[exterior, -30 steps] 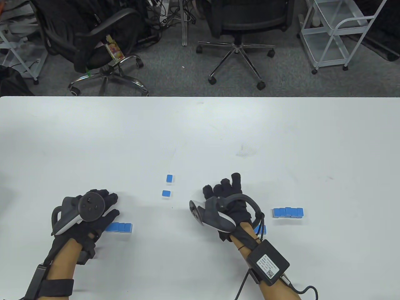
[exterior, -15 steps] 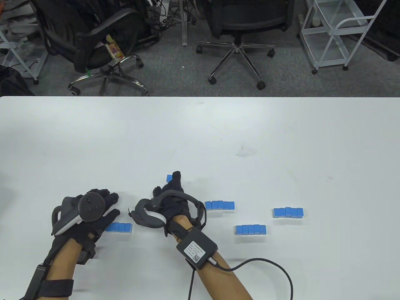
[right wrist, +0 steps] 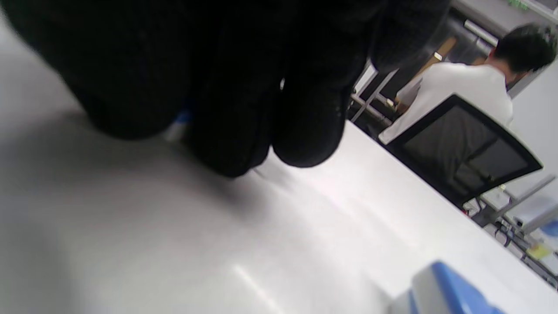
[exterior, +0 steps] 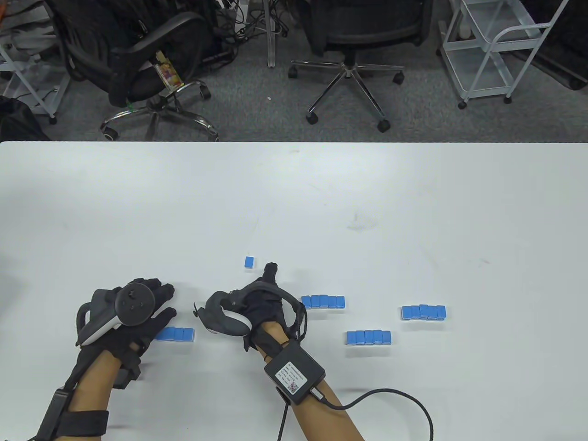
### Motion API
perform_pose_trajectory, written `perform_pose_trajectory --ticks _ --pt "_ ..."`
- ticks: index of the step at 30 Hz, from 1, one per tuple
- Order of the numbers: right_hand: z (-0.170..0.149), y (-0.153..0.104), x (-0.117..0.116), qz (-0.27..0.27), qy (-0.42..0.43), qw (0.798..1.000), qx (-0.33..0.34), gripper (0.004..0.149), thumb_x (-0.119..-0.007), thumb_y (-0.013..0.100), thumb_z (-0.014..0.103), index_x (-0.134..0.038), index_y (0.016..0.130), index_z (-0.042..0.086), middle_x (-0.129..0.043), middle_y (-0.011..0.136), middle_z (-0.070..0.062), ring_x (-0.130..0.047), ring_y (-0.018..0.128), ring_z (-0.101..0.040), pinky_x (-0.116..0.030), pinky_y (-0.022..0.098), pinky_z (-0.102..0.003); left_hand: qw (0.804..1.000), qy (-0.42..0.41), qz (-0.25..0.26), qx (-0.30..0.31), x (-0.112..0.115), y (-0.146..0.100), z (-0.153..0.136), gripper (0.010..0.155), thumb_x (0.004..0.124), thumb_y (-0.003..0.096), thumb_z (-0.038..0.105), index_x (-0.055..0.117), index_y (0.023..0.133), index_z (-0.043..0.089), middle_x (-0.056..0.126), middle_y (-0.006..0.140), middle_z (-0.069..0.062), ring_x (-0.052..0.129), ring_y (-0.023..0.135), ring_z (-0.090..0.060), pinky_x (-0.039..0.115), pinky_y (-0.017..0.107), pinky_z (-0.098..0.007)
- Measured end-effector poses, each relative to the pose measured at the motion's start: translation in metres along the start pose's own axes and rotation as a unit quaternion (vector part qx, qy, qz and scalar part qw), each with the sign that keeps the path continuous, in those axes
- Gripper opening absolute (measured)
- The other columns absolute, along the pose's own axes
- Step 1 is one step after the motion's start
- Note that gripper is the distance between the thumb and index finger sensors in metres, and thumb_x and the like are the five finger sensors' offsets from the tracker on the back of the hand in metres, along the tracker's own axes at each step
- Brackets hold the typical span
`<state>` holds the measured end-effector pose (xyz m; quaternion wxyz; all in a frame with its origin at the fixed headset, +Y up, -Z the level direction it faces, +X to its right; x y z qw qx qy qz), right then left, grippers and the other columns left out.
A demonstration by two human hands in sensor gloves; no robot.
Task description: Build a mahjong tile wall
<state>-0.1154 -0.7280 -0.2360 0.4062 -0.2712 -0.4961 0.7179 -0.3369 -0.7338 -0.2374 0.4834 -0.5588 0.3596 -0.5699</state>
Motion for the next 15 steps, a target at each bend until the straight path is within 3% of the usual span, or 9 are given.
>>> perform_pose_trajectory --ticks 8,15 --pt "-0.018 -0.017 0.001 -0.015 0.004 1.0 0.02 0.06 -0.091 0.025 0.045 -0.084 0.076 0.015 -0.105 0.058 0.002 -0.102 0.065 -0.024 -0.057 0.072 -0.064 1.0 0.001 -0.001 -0.001 0.0 0.0 0.0 0.064 0.063 0.0486 0.058 0.06 0.108 0.036 0.054 0.119 0.0 0.049 0.113 -0.033 0.04 0.082 -0.064" --pt "-0.104 -0.054 0.022 -0.093 0.069 0.992 -0.055 0.059 -0.091 0.026 0.043 -0.083 0.078 0.015 -0.105 0.062 0.002 -0.1 0.069 -0.026 -0.054 0.072 -0.064 1.0 -0.001 -0.002 -0.001 0.0 0.0 0.0 0.064 0.063 0.0486 0.058 0.06 0.108 0.036 0.054 0.119 0.0 0.049 0.113 -0.033 0.04 0.082 -0.064"
Point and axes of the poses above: the tracker on the back of each hand, its own z axis roughly to the thumb side, its own y axis roughly from the wrist to the fingertips, x = y × z, the point moved 1 cm from there along y, roughly from the wrist to the fingertips
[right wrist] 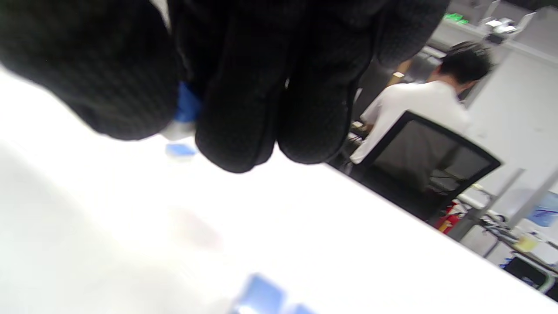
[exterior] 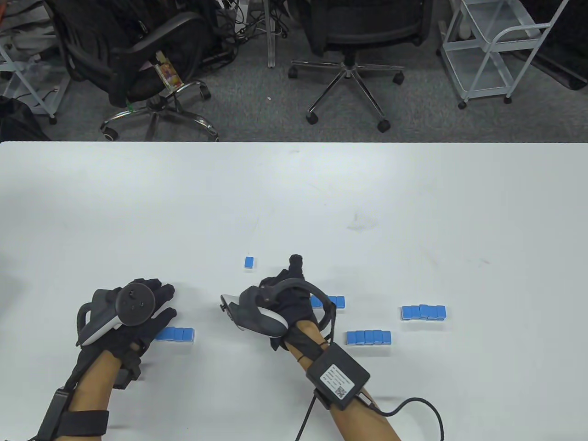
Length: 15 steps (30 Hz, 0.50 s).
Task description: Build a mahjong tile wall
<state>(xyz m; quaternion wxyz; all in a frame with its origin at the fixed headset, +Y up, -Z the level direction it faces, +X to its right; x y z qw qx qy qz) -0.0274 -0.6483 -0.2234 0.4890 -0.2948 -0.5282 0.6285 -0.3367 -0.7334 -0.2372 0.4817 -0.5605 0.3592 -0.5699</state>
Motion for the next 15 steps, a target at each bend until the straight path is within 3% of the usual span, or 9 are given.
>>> perform_pose_trajectory --ticks 2,5,9,15 --pt "-0.017 0.005 -0.001 -0.016 0.01 0.999 -0.037 0.059 -0.091 0.026 0.043 -0.084 0.078 0.015 -0.105 0.062 0.002 -0.1 0.069 -0.026 -0.054 0.072 -0.064 1.0 0.0 -0.001 -0.001 0.0 0.0 0.0 0.064 0.063 0.0486 0.058 0.06 0.108 0.036 0.055 0.119 0.0 0.049 0.113 -0.033 0.04 0.082 -0.063" --pt "-0.041 0.002 -0.016 0.004 0.025 0.996 -0.084 0.058 -0.091 0.027 0.043 -0.083 0.078 0.016 -0.105 0.064 0.001 -0.099 0.07 -0.026 -0.054 0.072 -0.064 1.0 0.002 0.0 -0.002 0.0 -0.001 0.0 0.064 0.063 0.0485 0.058 0.06 0.108 0.036 0.055 0.119 0.0 0.049 0.113 -0.033 0.041 0.082 -0.063" --pt "-0.076 0.0 -0.051 0.044 0.054 0.987 -0.142 0.058 -0.092 0.027 0.042 -0.083 0.078 0.016 -0.104 0.065 0.0 -0.098 0.072 -0.027 -0.053 0.073 -0.065 1.0 0.001 -0.004 -0.005 0.001 0.0 -0.001 0.063 0.063 0.0486 0.058 0.06 0.108 0.036 0.055 0.119 0.0 0.049 0.113 -0.033 0.041 0.082 -0.064" --pt "-0.09 0.0 -0.088 0.105 0.043 0.982 -0.152 0.058 -0.092 0.026 0.041 -0.083 0.078 0.018 -0.104 0.065 0.001 -0.098 0.072 -0.026 -0.053 0.073 -0.064 1.0 -0.001 -0.004 -0.006 0.0 0.0 -0.001 0.063 0.063 0.0486 0.058 0.06 0.108 0.036 0.055 0.119 0.0 0.049 0.113 -0.033 0.04 0.082 -0.063"
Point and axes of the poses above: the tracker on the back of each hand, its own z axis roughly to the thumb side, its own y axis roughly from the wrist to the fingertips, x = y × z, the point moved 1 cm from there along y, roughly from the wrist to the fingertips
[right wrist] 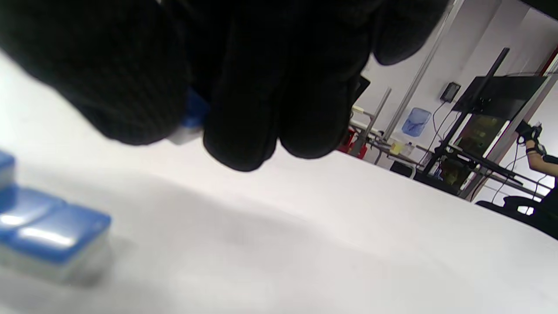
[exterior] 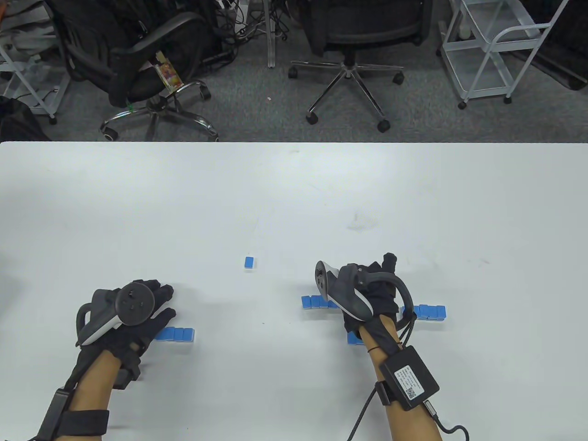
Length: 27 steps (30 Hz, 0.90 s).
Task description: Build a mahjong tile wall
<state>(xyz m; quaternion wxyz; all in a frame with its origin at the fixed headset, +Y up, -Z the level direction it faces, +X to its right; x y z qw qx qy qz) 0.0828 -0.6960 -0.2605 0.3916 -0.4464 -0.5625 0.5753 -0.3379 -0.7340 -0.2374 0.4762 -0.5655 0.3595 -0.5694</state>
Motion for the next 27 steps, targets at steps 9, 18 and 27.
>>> perform_pose_trajectory --ticks 9,18,27 --pt "0.031 -0.003 -0.009 0.013 -0.02 0.996 0.092 0.057 -0.093 0.025 0.041 -0.085 0.077 0.02 -0.105 0.063 0.003 -0.1 0.07 -0.024 -0.053 0.073 -0.064 1.0 0.0 0.001 0.001 -0.001 0.0 0.0 0.063 0.063 0.0486 0.058 0.06 0.108 0.036 0.055 0.119 0.0 0.049 0.113 -0.033 0.041 0.082 -0.064" --pt "0.048 -0.005 -0.012 0.009 -0.05 0.993 0.106 0.056 -0.093 0.025 0.041 -0.084 0.077 0.02 -0.104 0.064 0.004 -0.1 0.07 -0.023 -0.054 0.073 -0.064 1.0 -0.001 0.002 0.003 -0.001 0.0 0.0 0.064 0.063 0.0486 0.058 0.06 0.108 0.036 0.055 0.119 0.0 0.049 0.113 -0.033 0.041 0.082 -0.064" --pt "0.05 -0.006 -0.011 0.002 -0.048 0.993 0.108 0.055 -0.091 0.026 0.04 -0.084 0.078 0.021 -0.104 0.064 0.005 -0.1 0.07 -0.022 -0.054 0.073 -0.063 1.0 -0.001 0.002 0.003 -0.001 0.0 0.0 0.063 0.063 0.0487 0.058 0.06 0.108 0.036 0.055 0.119 0.0 0.049 0.113 -0.033 0.041 0.082 -0.064"
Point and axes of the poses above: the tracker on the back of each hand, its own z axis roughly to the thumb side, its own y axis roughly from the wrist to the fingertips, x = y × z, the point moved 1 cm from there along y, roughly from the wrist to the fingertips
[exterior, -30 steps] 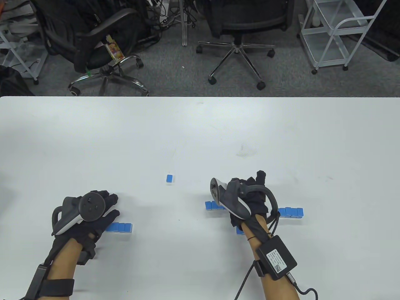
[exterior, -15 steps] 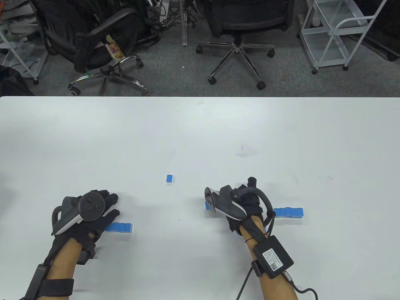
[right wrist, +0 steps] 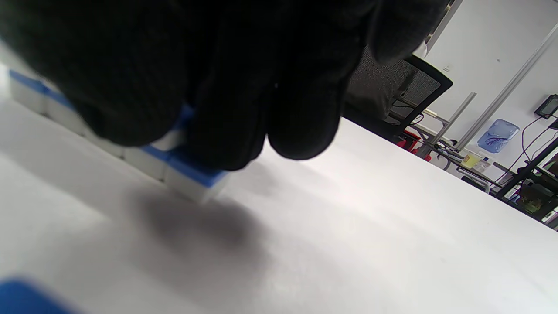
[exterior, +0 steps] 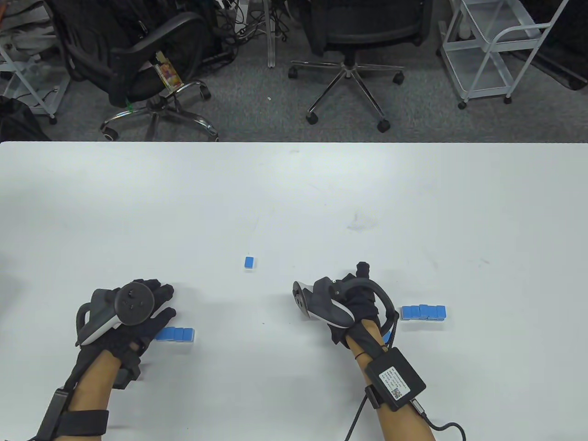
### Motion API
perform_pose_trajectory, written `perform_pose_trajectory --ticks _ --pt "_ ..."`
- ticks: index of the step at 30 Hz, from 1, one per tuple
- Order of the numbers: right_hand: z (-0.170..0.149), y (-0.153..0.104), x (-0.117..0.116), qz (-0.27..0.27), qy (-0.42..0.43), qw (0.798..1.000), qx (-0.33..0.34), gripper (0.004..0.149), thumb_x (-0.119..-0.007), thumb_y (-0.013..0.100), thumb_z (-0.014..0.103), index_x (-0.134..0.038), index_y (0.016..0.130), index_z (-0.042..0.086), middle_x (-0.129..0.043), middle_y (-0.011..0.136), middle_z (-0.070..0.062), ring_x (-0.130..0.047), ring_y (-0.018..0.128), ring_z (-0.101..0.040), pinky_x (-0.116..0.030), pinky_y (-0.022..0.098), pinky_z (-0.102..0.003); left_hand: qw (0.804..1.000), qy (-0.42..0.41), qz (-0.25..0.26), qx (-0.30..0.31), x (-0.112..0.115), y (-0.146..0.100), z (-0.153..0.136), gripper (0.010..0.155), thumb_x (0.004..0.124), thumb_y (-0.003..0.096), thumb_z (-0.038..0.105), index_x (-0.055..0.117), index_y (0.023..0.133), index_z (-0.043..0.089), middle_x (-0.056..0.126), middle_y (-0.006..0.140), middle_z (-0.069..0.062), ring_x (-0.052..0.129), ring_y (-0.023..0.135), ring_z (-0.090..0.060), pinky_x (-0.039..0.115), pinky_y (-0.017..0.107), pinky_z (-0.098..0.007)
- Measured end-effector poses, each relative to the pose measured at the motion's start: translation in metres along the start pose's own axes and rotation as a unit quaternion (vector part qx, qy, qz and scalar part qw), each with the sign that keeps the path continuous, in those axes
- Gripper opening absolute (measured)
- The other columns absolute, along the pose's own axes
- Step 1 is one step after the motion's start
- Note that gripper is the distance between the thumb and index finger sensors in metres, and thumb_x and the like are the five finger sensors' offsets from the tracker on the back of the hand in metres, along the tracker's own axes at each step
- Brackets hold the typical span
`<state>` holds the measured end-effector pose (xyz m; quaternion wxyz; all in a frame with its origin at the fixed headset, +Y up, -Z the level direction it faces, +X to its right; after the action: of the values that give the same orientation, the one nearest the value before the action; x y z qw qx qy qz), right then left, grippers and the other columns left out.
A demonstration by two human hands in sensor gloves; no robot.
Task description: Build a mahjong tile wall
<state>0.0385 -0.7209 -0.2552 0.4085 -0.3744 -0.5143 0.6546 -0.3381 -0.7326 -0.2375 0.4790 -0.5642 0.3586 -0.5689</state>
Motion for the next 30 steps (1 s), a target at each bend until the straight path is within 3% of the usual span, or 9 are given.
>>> perform_pose_trajectory --ticks 8,16,21,24,27,30 --pt "-0.007 -0.006 0.008 0.011 0.002 1.0 -0.005 0.061 -0.088 0.027 0.045 -0.078 0.083 0.023 -0.099 0.071 0.005 -0.095 0.076 -0.024 -0.051 0.074 -0.064 1.0 0.0 0.001 0.0 0.0 0.0 0.0 0.063 0.063 0.0486 0.058 0.06 0.108 0.036 0.055 0.119 0.0 0.049 0.113 -0.033 0.041 0.082 -0.064" --pt "-0.009 -0.009 0.036 -0.071 0.073 0.994 -0.035 0.065 -0.08 0.031 0.047 -0.068 0.091 0.025 -0.088 0.088 -0.004 -0.082 0.087 -0.033 -0.047 0.073 -0.066 1.0 -0.001 0.003 0.002 -0.001 -0.001 0.001 0.063 0.063 0.0486 0.058 0.06 0.108 0.036 0.055 0.119 0.0 0.049 0.113 -0.033 0.041 0.082 -0.064" --pt "0.04 0.001 0.066 -0.088 0.019 0.996 0.009 0.062 -0.079 0.032 0.048 -0.07 0.089 0.025 -0.09 0.086 -0.002 -0.084 0.086 -0.031 -0.049 0.074 -0.065 1.0 0.0 0.002 0.001 -0.001 -0.001 0.001 0.063 0.063 0.0486 0.058 0.06 0.108 0.036 0.055 0.119 0.0 0.049 0.113 -0.033 0.041 0.082 -0.064" --pt "0.083 0.017 0.081 -0.081 -0.024 0.996 0.039 0.058 -0.078 0.033 0.047 -0.076 0.085 0.024 -0.097 0.077 0.002 -0.092 0.077 -0.027 -0.057 0.072 -0.061 1.0 0.0 0.004 0.003 -0.001 -0.001 0.001 0.063 0.063 0.0486 0.058 0.06 0.108 0.036 0.055 0.119 0.0 0.049 0.113 -0.033 0.041 0.082 -0.063" --pt "0.115 0.037 0.084 -0.075 -0.035 0.996 0.04 0.056 -0.078 0.033 0.047 -0.077 0.084 0.024 -0.098 0.074 0.002 -0.094 0.075 -0.027 -0.058 0.072 -0.06 1.0 0.0 0.002 0.005 -0.001 -0.001 0.002 0.064 0.063 0.0486 0.058 0.061 0.108 0.036 0.055 0.119 0.0 0.05 0.113 -0.033 0.041 0.082 -0.064" --pt "0.142 0.066 0.074 -0.044 -0.036 0.998 0.002 0.067 -0.079 0.031 0.048 -0.067 0.092 0.022 -0.089 0.086 -0.001 -0.086 0.083 -0.03 -0.055 0.073 -0.06 1.0 0.001 0.006 0.007 -0.002 -0.001 0.002 0.063 0.063 0.0486 0.058 0.061 0.108 0.036 0.056 0.119 0.0 0.05 0.113 -0.033 0.041 0.082 -0.063"
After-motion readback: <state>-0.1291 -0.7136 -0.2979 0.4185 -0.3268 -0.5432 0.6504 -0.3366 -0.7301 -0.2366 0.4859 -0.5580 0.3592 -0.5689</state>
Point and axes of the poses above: the tracker on the back of each hand, its own z axis roughly to the thumb side, its own y axis roughly from the wrist to the fingertips, x = y × z, the point moved 1 cm from there along y, roughly from the wrist to the fingertips
